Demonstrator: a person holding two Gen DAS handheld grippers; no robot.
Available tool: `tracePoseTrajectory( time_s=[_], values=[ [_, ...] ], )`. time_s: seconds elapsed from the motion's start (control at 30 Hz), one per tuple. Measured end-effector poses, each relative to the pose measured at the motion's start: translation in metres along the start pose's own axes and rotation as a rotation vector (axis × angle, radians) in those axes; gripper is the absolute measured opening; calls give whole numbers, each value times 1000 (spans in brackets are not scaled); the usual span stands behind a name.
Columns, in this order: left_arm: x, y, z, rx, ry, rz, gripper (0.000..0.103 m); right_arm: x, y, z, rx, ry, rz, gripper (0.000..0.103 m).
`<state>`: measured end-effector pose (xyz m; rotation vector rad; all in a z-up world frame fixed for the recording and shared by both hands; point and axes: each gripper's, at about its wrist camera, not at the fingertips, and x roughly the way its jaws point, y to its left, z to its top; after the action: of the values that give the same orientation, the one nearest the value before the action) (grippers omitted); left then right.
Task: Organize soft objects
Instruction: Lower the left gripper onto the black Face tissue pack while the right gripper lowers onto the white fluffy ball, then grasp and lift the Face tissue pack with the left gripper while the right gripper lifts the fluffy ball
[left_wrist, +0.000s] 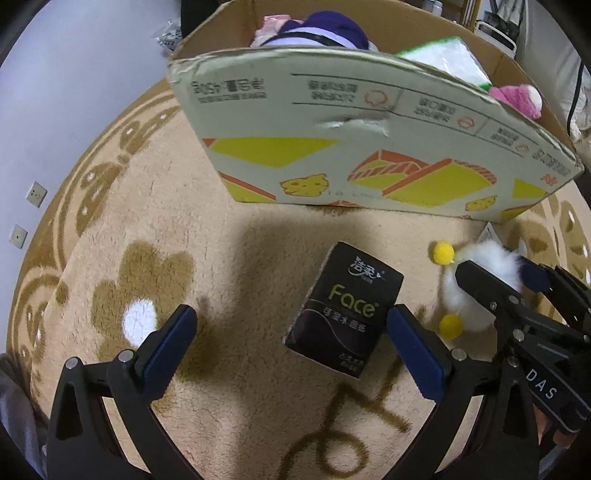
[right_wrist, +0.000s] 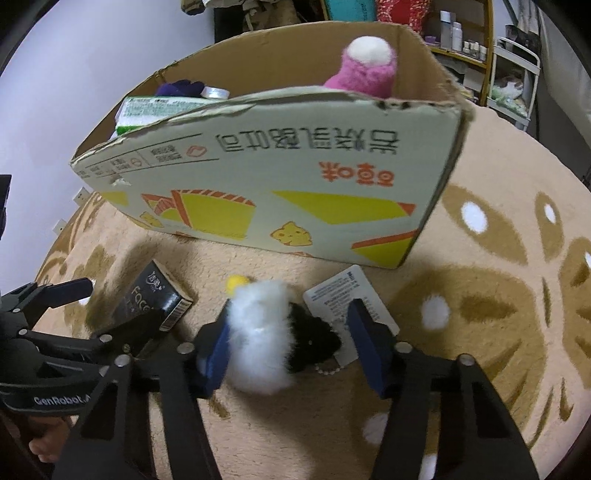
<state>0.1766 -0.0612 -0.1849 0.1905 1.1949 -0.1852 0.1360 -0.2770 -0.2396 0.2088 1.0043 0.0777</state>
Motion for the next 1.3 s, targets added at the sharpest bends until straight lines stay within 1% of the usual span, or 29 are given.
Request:
tracePoseTrajectory(
  time_s=[0.03, 0.1, 0.27, 0.47, 0.53, 0.6, 0.63, 0.67, 0.7, 0.73, 0.83, 0.87, 0.97, 1.13, 1.17, 1.23, 1.3],
  values=[
    [1, -1, -1, 8, 1, 3, 102, 1, 2, -1, 0, 3, 2, 56],
    [1, -3, -1, 12, 0, 3, 102, 1, 3, -3, 3, 3, 4, 56],
    [8, 3, -3, -22, 17, -26, 102, 3, 1, -4, 39, 11, 23, 56],
    [11, 5, -4, -15, 10, -24, 101, 3, -3, -4, 54, 22, 30, 57],
    [13, 3, -4, -15, 10, -27, 99, 4, -5, -3, 57, 27, 32, 57],
    [14, 3, -3, -16, 10, -31, 93, 4, -5, -3, 62, 28, 38, 57],
    [14, 2, -3, -13, 11, -35, 92, 2, -6, -3, 63, 29, 39, 56],
    [15, 1, -3, -7, 12, -43, 87, 2, -6, -3, 65, 29, 41, 54],
    [14, -1, -4, -3, 12, -45, 79, 2, -6, -3, 66, 30, 43, 54],
    [15, -3, -5, 4, 12, -46, 76, 2, -6, -3, 65, 28, 42, 54],
    [21, -8, -7, 35, 32, -23, 72, 1, -4, -3, 65, 29, 44, 53],
    [23, -9, -8, 39, 31, -18, 66, 1, -3, -3, 67, 28, 46, 53],
    [22, -7, -9, 27, 26, -34, 56, -1, -4, -4, 75, 24, 51, 52],
    [20, 1, -11, -5, 15, -44, 54, -8, -4, -8, 66, 5, 51, 49],
    [20, 2, -12, -9, 13, -43, 53, -9, -4, -8, 64, 1, 51, 43],
    [18, 4, -14, -15, 9, -38, 53, -14, -5, -9, 57, -14, 50, 38],
    [15, 5, -17, -15, 0, -24, 53, -17, -5, -9, 54, -19, 52, 37]
  ],
)
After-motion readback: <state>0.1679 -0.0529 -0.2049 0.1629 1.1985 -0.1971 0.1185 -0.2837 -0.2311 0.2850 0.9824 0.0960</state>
